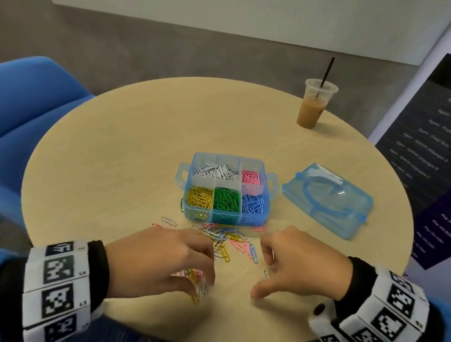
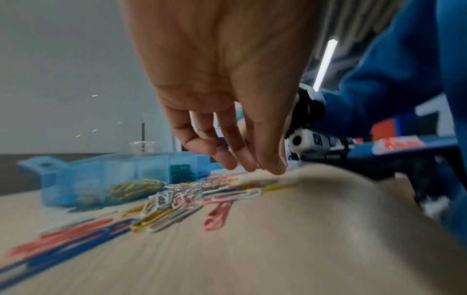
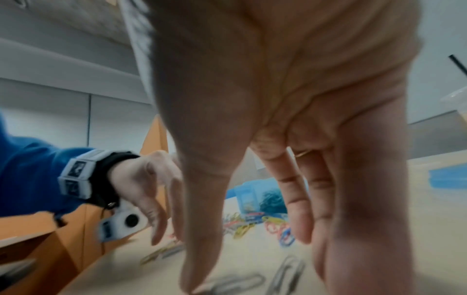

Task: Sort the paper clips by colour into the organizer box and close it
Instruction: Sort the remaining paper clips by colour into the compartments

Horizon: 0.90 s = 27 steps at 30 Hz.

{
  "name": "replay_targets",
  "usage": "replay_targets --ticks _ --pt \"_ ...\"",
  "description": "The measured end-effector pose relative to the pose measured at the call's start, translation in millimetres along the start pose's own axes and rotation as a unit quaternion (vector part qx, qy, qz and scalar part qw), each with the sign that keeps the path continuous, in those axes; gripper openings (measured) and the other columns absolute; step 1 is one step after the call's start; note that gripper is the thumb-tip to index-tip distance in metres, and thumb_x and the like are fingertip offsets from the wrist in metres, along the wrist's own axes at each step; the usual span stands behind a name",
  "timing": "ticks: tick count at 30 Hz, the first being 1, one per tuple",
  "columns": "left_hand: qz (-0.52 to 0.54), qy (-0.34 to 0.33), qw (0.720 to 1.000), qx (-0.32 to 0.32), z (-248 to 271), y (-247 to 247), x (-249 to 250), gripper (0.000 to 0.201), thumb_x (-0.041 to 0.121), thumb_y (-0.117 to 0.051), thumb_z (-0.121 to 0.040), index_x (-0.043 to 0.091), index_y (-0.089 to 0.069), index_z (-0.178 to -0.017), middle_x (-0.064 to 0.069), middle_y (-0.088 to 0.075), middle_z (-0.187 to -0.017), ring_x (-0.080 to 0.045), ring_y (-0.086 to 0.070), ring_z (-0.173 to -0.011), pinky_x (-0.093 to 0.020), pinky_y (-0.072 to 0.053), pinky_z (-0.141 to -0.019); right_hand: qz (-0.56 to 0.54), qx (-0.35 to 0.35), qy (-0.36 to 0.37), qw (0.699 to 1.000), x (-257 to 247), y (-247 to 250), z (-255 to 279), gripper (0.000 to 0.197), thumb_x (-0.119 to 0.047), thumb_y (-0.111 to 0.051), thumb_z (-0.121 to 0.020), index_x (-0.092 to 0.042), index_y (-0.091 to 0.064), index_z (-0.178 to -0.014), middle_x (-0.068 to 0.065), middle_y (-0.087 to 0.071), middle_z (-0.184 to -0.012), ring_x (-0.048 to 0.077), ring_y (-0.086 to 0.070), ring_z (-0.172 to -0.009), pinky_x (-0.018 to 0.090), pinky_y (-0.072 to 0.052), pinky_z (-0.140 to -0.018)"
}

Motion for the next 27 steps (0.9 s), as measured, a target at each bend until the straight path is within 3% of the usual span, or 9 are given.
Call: replay_targets --ticks 3,7,11,13,15,18,22,25,27 --pt "-0.113 -0.040 0.993 -0.008 -11.5 -8.0 5.1 0.019 0.046 -0.065 -0.086 0.041 -0.060 -0.104 0.019 -0.055 -0.101 -0.003 -0.049 -0.094 -0.023 -0.046 -0.063 0.016 0.021 -0.006 1.000 -7.3 -3.8 2.7 0.059 -0.058 -0.080 -0.062 -0.015 -0.052 -0.090 0.001 -0.056 -0.091 0.021 -0.051 -0.079 0.035 -0.046 -0.070" --pt "-0.134 -0.073 0.988 -0.011 -25.9 -12.2 6.6 0.011 0.043 -0.067 -0.086 0.037 -0.060 -0.092 0.016 -0.057 -0.093 -0.009 -0.054 -0.085 -0.025 -0.047 -0.057 -0.021 0.019 0.017 0.999 -13.0 -4.7 -1.1 0.045 -0.041 -0.082 -0.069 -0.012 -0.058 -0.093 -0.002 -0.053 -0.083 0.022 -0.056 -0.085 0.033 -0.048 -0.072" --pt "-0.112 -0.066 0.991 -0.006 -35.6 -13.0 0.2 0.010 0.041 -0.062 -0.090 0.031 -0.061 -0.090 0.011 -0.057 -0.094 -0.014 -0.052 -0.089 -0.034 -0.051 -0.062 -0.047 0.011 0.043 0.998 -15.8 -3.1 -7.5 0.020 -0.020 -0.081 -0.070 -0.016 -0.066 -0.082 -0.011 -0.053 -0.067 0.013 -0.058 -0.070 0.027 -0.050 -0.067" --pt "-0.121 -0.074 0.990 -0.004 -38.2 -15.4 -1.9 0.011 0.040 -0.062 -0.090 0.029 -0.060 -0.089 0.010 -0.057 -0.093 -0.015 -0.051 -0.088 -0.034 -0.052 -0.063 -0.059 0.007 0.048 0.997 -15.2 -2.3 -9.9 0.014 -0.014 -0.080 -0.070 -0.016 -0.069 -0.078 -0.014 -0.053 -0.061 0.003 -0.054 -0.060 0.025 -0.051 -0.066" --pt "-0.137 -0.085 0.987 0.007 -39.1 -17.8 -2.8 0.012 0.039 -0.062 -0.090 0.027 -0.059 -0.089 0.009 -0.056 -0.092 -0.014 -0.052 -0.086 -0.032 -0.051 -0.064 -0.063 0.002 0.050 0.997 -14.4 -2.7 -11.2 0.011 -0.013 -0.079 -0.071 -0.016 -0.070 -0.077 -0.014 -0.053 -0.061 0.001 -0.051 -0.058 0.024 -0.051 -0.064" --pt "-0.142 -0.093 0.985 0.016 -38.6 -20.0 -3.8 0.013 0.038 -0.062 -0.091 0.026 -0.057 -0.089 0.009 -0.056 -0.090 -0.014 -0.051 -0.085 -0.030 -0.051 -0.065 -0.063 -0.008 0.054 0.997 -13.3 -6.5 -12.6 0.010 -0.012 -0.077 -0.075 -0.016 -0.069 -0.079 -0.012 -0.053 -0.065 0.007 -0.054 -0.064 0.023 -0.048 -0.062" --pt "-0.139 -0.101 0.985 0.017 -39.1 -20.1 -2.9 0.012 0.036 -0.059 -0.093 0.026 -0.053 -0.090 0.010 -0.057 -0.087 -0.014 -0.049 -0.084 -0.030 -0.050 -0.067 -0.030 -0.029 0.078 0.996 -16.6 -13.6 -12.7 0.013 -0.007 -0.065 -0.081 -0.019 -0.065 -0.078 -0.013 -0.048 -0.066 0.003 -0.045 -0.062 0.019 -0.036 -0.055" --pt "-0.163 -0.102 0.981 0.021 -38.9 -20.7 -1.8 0.010 0.033 -0.062 -0.090 0.026 -0.055 -0.093 0.010 -0.059 -0.086 -0.014 -0.052 -0.083 -0.028 -0.052 -0.070 -0.040 -0.036 0.099 0.994 -20.2 -2.2 -17.1 0.013 -0.005 -0.060 -0.081 -0.014 -0.069 -0.078 -0.012 -0.055 -0.063 0.003 -0.049 -0.058 0.015 -0.037 -0.054" --pt "-0.171 -0.102 0.980 0.017 -38.8 -20.3 0.3 0.009 0.032 -0.063 -0.089 0.026 -0.057 -0.093 0.010 -0.060 -0.086 -0.013 -0.054 -0.082 -0.027 -0.051 -0.073 -0.106 0.000 0.110 0.988 -19.7 23.2 -28.5 0.009 -0.007 -0.065 -0.082 -0.014 -0.069 -0.078 -0.010 -0.061 -0.062 -0.001 -0.054 -0.054 0.012 -0.040 -0.055"
Point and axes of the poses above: each hand's wrist, its own z-axis away from the middle knuckle, its own y-axis out of the back of the hand, x = y × z, the point moved 6 cm from there along -z, towards the middle knuckle
